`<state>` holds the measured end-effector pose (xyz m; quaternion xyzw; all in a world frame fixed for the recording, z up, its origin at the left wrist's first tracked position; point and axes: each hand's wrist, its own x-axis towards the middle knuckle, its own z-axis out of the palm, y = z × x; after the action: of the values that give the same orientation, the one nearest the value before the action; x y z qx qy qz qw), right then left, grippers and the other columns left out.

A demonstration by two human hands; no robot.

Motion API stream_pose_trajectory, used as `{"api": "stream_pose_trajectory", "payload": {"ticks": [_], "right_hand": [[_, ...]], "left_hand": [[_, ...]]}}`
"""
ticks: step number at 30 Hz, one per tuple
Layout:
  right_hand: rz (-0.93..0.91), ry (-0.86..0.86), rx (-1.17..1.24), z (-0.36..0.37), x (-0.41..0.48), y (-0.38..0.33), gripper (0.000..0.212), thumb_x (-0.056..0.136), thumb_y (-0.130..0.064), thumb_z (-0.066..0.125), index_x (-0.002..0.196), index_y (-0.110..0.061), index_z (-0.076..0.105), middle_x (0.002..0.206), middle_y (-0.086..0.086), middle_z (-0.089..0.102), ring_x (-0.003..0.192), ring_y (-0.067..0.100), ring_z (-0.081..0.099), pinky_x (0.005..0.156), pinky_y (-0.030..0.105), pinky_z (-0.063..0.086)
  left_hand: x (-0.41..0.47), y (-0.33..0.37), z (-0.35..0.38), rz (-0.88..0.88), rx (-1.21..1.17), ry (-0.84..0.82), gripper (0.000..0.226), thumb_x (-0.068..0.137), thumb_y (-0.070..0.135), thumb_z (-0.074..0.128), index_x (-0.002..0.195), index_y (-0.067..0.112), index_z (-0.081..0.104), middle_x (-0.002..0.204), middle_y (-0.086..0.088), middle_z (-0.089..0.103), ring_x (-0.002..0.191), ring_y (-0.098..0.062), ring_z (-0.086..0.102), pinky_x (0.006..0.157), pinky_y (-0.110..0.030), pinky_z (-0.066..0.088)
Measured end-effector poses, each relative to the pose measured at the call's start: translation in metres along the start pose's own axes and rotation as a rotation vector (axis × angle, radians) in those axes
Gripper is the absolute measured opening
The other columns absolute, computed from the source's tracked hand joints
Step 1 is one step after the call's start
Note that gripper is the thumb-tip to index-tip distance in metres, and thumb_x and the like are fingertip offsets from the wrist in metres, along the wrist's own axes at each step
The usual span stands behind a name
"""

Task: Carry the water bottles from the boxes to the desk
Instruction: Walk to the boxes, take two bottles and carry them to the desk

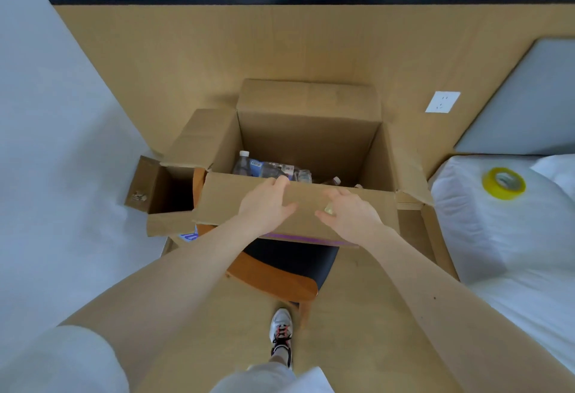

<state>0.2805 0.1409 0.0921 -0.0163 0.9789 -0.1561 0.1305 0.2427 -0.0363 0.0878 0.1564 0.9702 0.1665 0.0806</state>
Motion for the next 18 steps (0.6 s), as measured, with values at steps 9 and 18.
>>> {"api": "stream_pose_trajectory", "payload": {"ticks": [9, 18], "right_hand": [[0.058, 0.021, 0.047, -0.029, 0.118, -0.007, 0.052, 0.099, -0.042, 0.046, 0.145, -0.02, 0.036, 0.145, 0.003, 0.043, 0.127, 0.023, 0.046, 0.099, 0.039, 0.045], [0.061, -0.033, 0.086, -0.021, 0.186, 0.0, 0.058, 0.098, -0.044, 0.048, 0.148, -0.02, 0.031, 0.149, 0.004, 0.04, 0.123, 0.022, 0.051, 0.099, 0.038, 0.047]], "left_hand": [[0.119, -0.049, -0.021, -0.051, -0.138, 0.053, 0.045, 0.094, 0.038, 0.055, 0.131, 0.016, 0.043, 0.13, -0.005, 0.048, 0.112, -0.023, 0.051, 0.083, -0.04, 0.048], [0.178, -0.083, -0.012, -0.071, -0.109, -0.006, 0.054, 0.093, 0.049, 0.054, 0.133, 0.016, 0.042, 0.131, -0.004, 0.049, 0.108, -0.021, 0.053, 0.077, -0.033, 0.048]]}}
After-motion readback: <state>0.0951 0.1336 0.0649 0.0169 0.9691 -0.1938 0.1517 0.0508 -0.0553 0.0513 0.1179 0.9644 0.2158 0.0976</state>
